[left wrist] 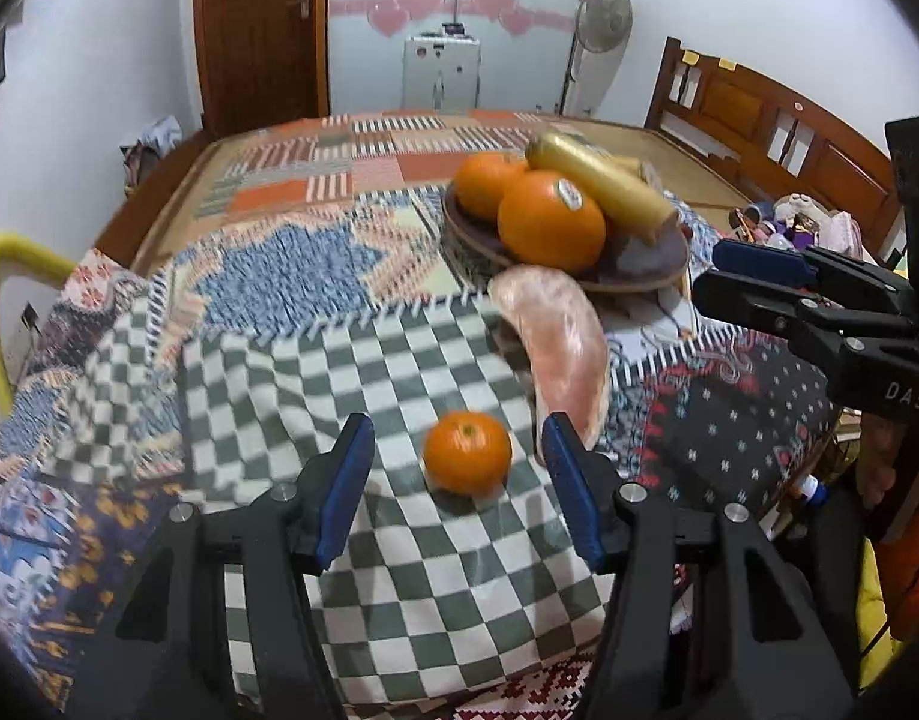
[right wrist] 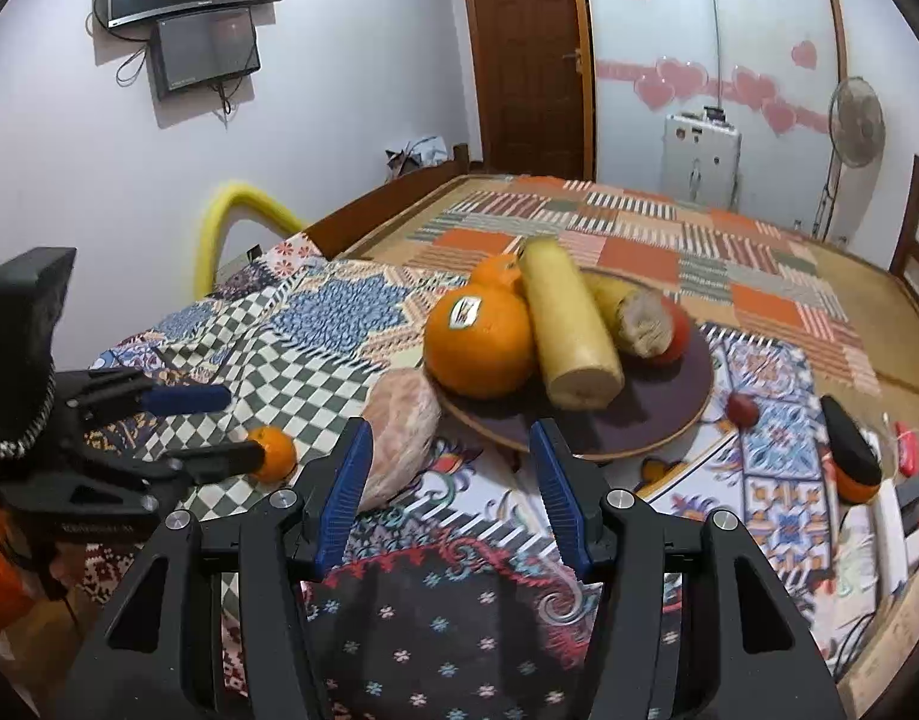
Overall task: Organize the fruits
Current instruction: 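Grasp the small tangerine with the left tool while the right tool grasps the pink pomelo segment, then carry the tangerine onto the plate with the left tool while the right tool lifts the pomelo toward it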
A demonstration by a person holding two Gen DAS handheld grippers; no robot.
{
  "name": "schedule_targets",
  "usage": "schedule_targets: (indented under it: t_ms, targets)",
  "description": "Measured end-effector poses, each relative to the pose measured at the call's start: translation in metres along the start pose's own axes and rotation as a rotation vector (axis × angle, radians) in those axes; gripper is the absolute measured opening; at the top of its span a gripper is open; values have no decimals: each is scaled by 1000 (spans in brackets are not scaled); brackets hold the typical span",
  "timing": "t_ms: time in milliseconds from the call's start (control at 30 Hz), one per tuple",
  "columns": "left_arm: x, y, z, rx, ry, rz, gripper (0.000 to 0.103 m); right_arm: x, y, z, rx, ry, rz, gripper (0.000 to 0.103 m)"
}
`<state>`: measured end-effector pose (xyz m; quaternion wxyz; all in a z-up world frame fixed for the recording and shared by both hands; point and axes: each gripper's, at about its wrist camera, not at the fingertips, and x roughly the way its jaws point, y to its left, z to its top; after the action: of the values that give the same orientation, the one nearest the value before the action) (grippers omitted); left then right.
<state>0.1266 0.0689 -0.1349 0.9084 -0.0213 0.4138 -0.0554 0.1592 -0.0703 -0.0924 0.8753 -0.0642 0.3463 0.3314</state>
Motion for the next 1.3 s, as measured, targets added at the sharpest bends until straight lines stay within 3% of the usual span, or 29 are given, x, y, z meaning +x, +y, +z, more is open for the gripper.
schedule_targets:
  t_ms: [167, 367, 600, 900, 1300]
  targets:
    - [10, -1, -4, -10, 12, -11, 56, 13, 5, -5, 8, 40, 18, 51]
    - [20, 1, -4, -16, 22, -23, 35, 25, 8, -6, 33, 66, 43, 51]
    - [12, 8, -7, -22, -13, -15, 34, 38, 16, 0, 37, 88, 62, 51]
    - [-22, 24, -7, -50, -106, -6, 34, 57, 36, 5, -44, 142, -3, 54]
    - [-36, 31, -11, -71, -146, -20, 34, 70, 38, 6, -47, 180, -55, 57]
